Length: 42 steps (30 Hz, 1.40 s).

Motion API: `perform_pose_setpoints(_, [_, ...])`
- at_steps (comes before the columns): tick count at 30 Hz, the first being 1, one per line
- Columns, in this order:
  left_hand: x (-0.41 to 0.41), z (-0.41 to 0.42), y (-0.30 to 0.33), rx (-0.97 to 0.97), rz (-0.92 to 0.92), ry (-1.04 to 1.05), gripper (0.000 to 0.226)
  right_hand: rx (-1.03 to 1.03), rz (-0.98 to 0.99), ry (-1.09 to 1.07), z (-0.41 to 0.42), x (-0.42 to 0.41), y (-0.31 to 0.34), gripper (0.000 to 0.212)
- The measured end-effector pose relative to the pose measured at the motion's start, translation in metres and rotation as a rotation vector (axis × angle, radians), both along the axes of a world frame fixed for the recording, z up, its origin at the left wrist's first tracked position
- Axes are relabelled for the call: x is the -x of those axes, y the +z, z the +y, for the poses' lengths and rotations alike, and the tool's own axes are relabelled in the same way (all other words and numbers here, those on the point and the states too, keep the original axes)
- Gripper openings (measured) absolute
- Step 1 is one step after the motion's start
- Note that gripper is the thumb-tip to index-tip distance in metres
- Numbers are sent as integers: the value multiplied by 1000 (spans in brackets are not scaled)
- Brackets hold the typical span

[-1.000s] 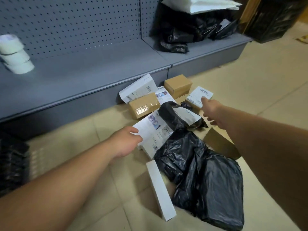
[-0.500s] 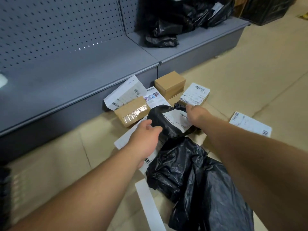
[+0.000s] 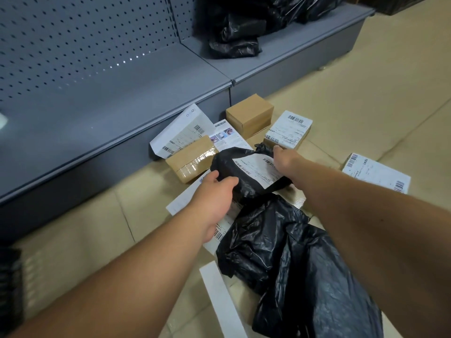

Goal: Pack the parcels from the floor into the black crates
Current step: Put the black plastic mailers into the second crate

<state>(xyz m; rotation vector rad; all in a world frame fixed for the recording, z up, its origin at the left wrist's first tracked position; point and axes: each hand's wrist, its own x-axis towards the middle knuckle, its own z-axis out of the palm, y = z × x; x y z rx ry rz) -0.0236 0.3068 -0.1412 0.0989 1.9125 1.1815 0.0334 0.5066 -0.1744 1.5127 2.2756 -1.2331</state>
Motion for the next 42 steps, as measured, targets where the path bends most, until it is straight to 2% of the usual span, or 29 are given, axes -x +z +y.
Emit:
perform_pose_setpoints(5, [6,-9,6,-71,8,99,68,-22,2,-56,-13,-3,20,28])
perform_pose_setpoints(7, [7,-17,15,-84,14,94,65,3,28,-87,-19,-4,33,38])
perform_pose_setpoints(14, [18,-63,48,-162,58,116,49,78,232,-236,-44,3,72,47])
perform_pose_setpoints(16, [24,-81,61,-184,70,134,43,86,285,-223,-58,8,86,36])
perform_pose_setpoints(20, [40,-127,90,-188,133,177,36,140,335,-198,-99,25,117,31])
perform_pose_setpoints(25, [69,-198,131,-191,182,239,15,206,439,-158,-154,57,150,42])
perform_pose_setpoints(31, [102,-301,173,-174,289,331,18,337,492,2,-240,95,187,53])
perform_pose_setpoints(42, [131,-498,219,-83,312,440,35,665,595,217,-422,133,216,52])
